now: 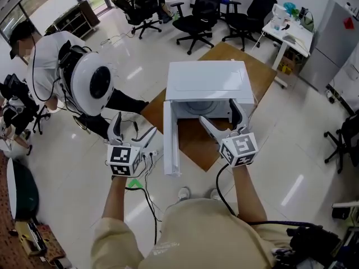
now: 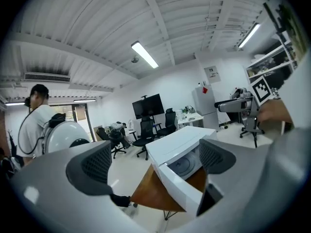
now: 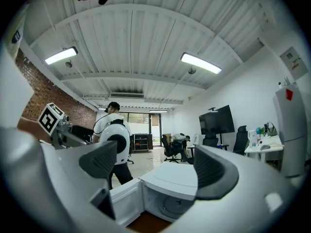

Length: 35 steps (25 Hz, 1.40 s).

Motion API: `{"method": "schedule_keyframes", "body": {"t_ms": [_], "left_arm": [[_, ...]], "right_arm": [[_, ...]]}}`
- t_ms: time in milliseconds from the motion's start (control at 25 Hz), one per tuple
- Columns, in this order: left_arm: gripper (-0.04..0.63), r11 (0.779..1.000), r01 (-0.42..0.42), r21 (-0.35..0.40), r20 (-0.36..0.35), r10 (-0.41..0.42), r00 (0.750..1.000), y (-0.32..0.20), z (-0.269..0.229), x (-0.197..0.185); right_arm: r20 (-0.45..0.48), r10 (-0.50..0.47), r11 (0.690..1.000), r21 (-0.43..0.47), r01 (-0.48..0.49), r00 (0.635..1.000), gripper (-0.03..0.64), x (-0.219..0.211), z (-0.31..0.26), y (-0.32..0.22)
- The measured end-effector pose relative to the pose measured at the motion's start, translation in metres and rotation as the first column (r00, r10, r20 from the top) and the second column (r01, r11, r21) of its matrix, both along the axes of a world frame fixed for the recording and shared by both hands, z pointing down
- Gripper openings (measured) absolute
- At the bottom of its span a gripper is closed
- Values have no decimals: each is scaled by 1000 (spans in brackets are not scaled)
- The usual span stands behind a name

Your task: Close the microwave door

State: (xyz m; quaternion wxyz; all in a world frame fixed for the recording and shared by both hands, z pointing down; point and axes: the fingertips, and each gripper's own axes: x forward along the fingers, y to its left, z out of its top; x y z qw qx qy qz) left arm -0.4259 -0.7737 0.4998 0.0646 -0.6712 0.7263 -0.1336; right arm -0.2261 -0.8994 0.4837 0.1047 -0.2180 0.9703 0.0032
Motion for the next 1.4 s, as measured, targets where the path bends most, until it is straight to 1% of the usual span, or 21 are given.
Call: {"method": "schedule_keyframes", "body": {"t_ms": [80,160,280,360,480,560,640,680,760,800,840,880,920,960,1000,1040,1080,1120,1240,1320,1400], "left_arm": [[561,997,-51,-49,23,52,998,6,-2,-11],[561,987,-111,-116,48,118,992,9,1,-18],[561,952,-210,-224,44,225,973,9,12,-24],[561,914,-284,-289,25,304,952,5,18,-25],[563,834,-392,-388,-6,423,906,-2,35,-22],[562,781,-434,-448,-43,467,883,1,56,-21],[561,736,-473,-485,-120,480,869,2,72,-14],[561,717,-493,-493,-177,473,863,0,79,-11],[563,692,-529,-492,-316,424,849,-5,95,-10],[563,681,-544,-490,-397,382,835,-5,106,-11],[563,665,-562,-491,-486,327,811,-4,121,-12],[564,644,-585,-493,-577,261,774,-5,135,-10],[565,622,-612,-489,-661,194,725,-7,146,-4],[565,605,-638,-476,-729,135,671,-11,153,3],[566,597,-657,-460,-777,87,624,-17,157,11],[566,595,-666,-450,-807,48,588,-22,163,18],[566,593,-668,-448,-823,17,567,-25,170,23],[560,588,-670,-453,-829,-3,559,-27,178,28],[483,567,-678,-468,-835,-31,550,-29,198,39],[437,574,-681,-454,-853,-59,518,-32,205,42],[373,592,-679,-435,-869,-78,489,-37,211,43]], "right_arm": [[5,5,1000,6,-5,1000,483,-3,-4,1],[9,12,1000,11,-12,1000,483,-5,-8,1],[10,21,1000,11,-21,1000,483,-9,-15,-5],[11,27,1000,4,-27,1000,483,-12,-21,-11],[7,33,999,-3,-33,999,483,-18,-26,-24],[2,34,999,-1,-34,999,483,-21,-23,-24],[-4,42,999,-11,-42,999,483,-20,-18,-24],[-8,46,999,-20,-47,999,483,-18,-15,-26],[-16,55,998,-32,-55,998,483,-14,-11,-32],[-19,60,998,-34,-60,998,483,-13,-8,-34],[-19,66,997,-36,-67,998,483,-11,-5,-35],[-18,74,996,-40,-74,997,483,-8,-3,-37],[-14,79,996,-47,-80,997,483,-3,-4,-41],[-8,82,995,-57,-83,997,483,2,-6,-47],[-2,83,994,-68,-83,997,483,8,-9,-52],[2,84,994,-76,-83,996,483,12,-11,-57],[4,85,993,-80,-84,996,483,16,-12,-59],[4,87,993,-82,-87,996,483,20,-12,-61],[-13,97,991,-93,-98,995,483,27,-8,-61],[-31,103,989,-104,-106,994,483,29,-6,-61],[-40,112,987,-111,-116,993,483,34,-5,-62]]}}
